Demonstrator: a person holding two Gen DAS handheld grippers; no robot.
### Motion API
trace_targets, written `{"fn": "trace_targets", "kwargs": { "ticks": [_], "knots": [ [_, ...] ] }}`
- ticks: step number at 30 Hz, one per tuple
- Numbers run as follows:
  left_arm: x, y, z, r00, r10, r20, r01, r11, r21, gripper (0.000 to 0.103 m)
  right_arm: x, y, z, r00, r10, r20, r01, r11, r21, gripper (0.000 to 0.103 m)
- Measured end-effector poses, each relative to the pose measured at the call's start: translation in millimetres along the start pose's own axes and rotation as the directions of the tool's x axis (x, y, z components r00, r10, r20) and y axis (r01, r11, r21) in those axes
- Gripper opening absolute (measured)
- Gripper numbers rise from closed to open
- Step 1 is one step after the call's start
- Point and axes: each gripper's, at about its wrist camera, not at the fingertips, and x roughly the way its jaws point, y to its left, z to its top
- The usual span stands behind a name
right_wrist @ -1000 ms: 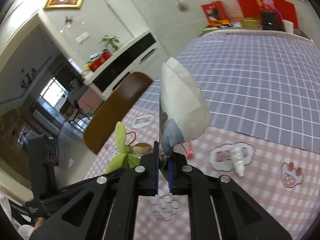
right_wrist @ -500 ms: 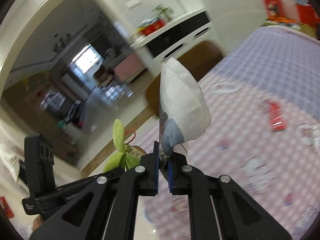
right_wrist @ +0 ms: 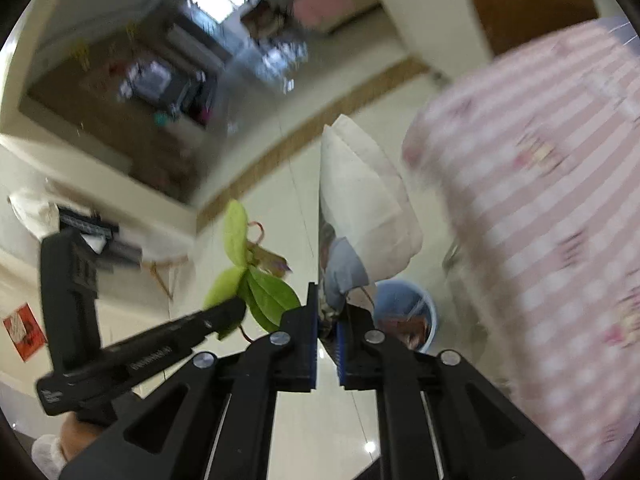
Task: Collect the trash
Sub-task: 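Carry the paper bag and plush leaf with both tools over the bin, then open the right tool over the bin while the left tool releases the plush leaf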
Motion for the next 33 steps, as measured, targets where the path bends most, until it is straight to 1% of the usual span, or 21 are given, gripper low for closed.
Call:
{"fn": "trace_targets", "kwargs": {
  "ticks": [2,5,8,16,19,21,22,23,24,26,33],
  "knots": [
    [10,20,-5,1.0,0.014,-0.023,-0.015,0.999,-0.037,0.011,34,9,-10,0.997,-0.034,-0.075,0.032,0.999,-0.023,0.008],
    [24,51,-9,0.998,0.018,-0.059,-0.024,0.995,-0.092,0.011,66,17,-21,0.987,-0.076,-0.142,0.068,0.996,-0.057,0.008],
    [30,72,-14,0.997,0.022,-0.08,-0.032,0.991,-0.128,0.011,98,26,-29,0.972,-0.117,-0.201,0.103,0.991,-0.08,0.008],
    [41,116,-15,0.993,0.035,-0.115,-0.056,0.982,-0.182,0.011,144,48,-30,0.953,-0.164,-0.253,0.135,0.982,-0.129,0.008],
    [40,128,-17,0.993,0.035,-0.117,-0.056,0.98,-0.188,0.011,152,58,-27,0.952,-0.163,-0.258,0.132,0.982,-0.131,0.009],
    [41,131,-17,0.992,0.034,-0.118,-0.056,0.98,-0.189,0.011,151,53,-27,0.953,-0.163,-0.255,0.134,0.983,-0.127,0.011],
    [40,133,-18,0.992,0.033,-0.119,-0.056,0.98,-0.191,0.011,154,53,-27,0.95,-0.167,-0.263,0.138,0.983,-0.124,0.013],
    [39,136,-17,0.992,0.033,-0.12,-0.055,0.98,-0.191,0.011,156,52,-26,0.949,-0.17,-0.267,0.142,0.983,-0.12,0.019],
    [39,138,-18,0.992,0.032,-0.122,-0.055,0.98,-0.191,0.011,157,53,-26,0.947,-0.18,-0.268,0.153,0.981,-0.117,0.021],
    [40,139,-18,0.992,0.033,-0.126,-0.057,0.98,-0.19,0.011,160,53,-28,0.944,-0.179,-0.279,0.152,0.982,-0.114,0.021],
    [49,136,-18,0.988,0.025,-0.154,-0.053,0.983,-0.177,0.011,153,59,-30,0.942,-0.199,-0.271,0.171,0.977,-0.126,0.021]
  ]
}}
